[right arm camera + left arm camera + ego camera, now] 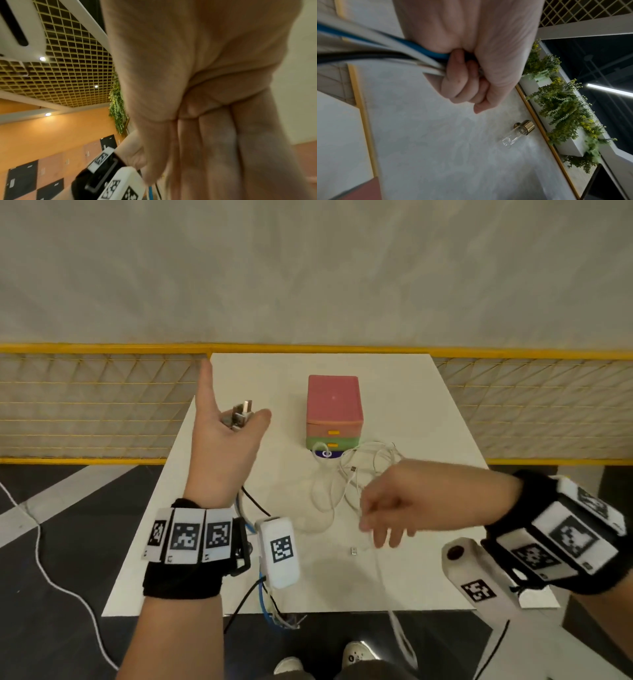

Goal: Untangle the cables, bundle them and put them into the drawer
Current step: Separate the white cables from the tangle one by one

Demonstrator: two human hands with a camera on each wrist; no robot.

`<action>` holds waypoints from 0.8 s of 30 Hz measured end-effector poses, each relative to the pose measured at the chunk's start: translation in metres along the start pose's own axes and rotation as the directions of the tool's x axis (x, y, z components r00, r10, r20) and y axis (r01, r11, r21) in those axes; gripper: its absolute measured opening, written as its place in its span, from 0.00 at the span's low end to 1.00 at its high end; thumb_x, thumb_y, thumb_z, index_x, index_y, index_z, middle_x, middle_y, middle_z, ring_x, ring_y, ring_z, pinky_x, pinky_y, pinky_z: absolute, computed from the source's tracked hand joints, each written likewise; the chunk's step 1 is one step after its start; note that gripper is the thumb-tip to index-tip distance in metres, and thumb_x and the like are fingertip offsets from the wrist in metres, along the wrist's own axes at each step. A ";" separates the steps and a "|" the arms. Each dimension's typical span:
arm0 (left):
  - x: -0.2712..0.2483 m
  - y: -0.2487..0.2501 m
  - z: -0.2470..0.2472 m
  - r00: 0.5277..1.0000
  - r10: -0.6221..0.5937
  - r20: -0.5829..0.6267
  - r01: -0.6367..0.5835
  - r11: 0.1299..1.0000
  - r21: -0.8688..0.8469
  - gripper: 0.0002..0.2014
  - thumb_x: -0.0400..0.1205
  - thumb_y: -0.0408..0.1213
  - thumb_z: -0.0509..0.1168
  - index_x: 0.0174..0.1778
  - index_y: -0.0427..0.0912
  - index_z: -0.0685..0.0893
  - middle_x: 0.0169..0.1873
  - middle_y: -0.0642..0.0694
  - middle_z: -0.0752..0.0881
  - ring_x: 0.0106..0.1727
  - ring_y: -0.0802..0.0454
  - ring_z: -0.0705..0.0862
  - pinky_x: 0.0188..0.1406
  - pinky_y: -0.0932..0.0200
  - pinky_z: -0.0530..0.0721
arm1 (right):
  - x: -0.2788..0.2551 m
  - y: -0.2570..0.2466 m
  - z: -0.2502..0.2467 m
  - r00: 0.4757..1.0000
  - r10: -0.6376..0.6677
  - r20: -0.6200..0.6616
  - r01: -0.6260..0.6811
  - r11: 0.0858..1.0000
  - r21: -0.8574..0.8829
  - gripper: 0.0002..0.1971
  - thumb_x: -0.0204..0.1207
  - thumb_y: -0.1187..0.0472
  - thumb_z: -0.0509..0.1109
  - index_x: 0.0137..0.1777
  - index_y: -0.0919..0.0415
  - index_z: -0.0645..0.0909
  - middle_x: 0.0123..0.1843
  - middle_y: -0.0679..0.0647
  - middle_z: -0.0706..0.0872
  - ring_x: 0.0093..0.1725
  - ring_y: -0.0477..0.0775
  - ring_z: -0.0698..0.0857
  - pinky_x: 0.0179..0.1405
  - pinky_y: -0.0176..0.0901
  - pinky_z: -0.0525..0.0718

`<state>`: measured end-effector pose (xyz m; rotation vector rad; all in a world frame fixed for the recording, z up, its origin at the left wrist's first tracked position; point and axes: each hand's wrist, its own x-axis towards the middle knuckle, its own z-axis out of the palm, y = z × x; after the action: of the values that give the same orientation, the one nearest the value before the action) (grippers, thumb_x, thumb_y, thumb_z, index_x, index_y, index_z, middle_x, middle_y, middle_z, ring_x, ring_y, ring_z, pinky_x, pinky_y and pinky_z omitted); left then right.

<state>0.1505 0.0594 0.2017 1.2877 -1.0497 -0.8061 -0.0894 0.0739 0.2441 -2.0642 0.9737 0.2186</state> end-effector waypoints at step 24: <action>-0.025 0.021 0.018 0.938 0.058 0.340 0.047 0.955 -0.294 0.21 0.89 0.47 0.53 0.29 0.44 0.66 0.20 0.52 0.64 0.16 0.57 0.57 0.17 0.69 0.55 | 0.091 0.025 0.100 0.990 -0.113 -0.089 0.130 0.966 0.224 0.09 0.82 0.59 0.63 0.58 0.62 0.73 0.49 0.47 0.81 0.45 0.36 0.79 0.48 0.29 0.75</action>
<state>0.1230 0.0785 0.2182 0.9022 -1.1538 -1.1695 -0.0265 0.0882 0.1222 -1.9220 0.8701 -0.0359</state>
